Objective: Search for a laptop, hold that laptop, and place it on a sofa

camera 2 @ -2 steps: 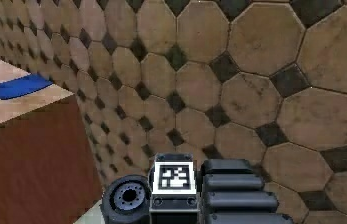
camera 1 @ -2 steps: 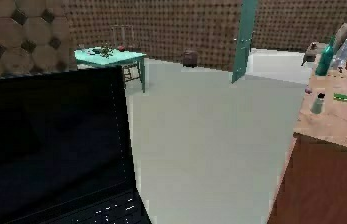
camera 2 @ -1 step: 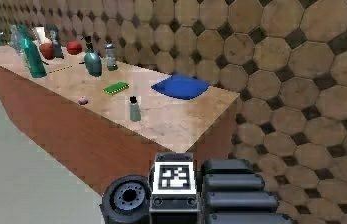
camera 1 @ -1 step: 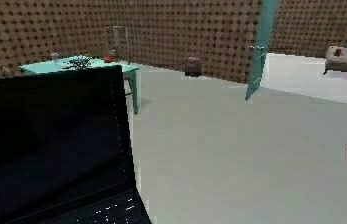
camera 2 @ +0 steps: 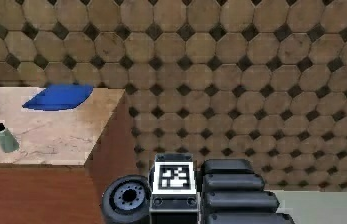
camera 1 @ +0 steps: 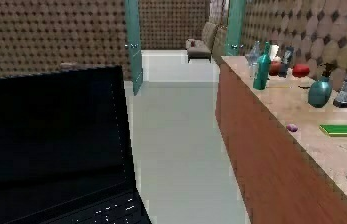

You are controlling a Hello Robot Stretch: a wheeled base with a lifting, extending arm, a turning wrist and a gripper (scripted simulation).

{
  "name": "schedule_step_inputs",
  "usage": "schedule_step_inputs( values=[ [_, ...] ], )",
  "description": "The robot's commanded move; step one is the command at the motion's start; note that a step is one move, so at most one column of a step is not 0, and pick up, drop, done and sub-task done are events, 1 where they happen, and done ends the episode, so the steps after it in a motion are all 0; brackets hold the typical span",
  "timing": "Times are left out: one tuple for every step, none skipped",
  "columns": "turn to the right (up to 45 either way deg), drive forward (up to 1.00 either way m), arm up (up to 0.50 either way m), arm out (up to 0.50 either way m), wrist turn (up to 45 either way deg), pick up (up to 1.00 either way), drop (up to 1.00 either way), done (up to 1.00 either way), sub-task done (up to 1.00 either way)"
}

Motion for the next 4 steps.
schedule_step_inputs(
  values=[
    [0.0,1.00,0.00,0.00,0.0,0.00,0.00,0.00,0.00],
    [0.0,1.00,0.00,0.00,0.0,0.00,0.00,0.00,0.00],
    [0.0,1.00,0.00,0.00,0.0,0.00,0.00,0.00,0.00],
    [0.0,1.00,0.00,0.00,0.0,0.00,0.00,0.00,0.00]
  ],
)
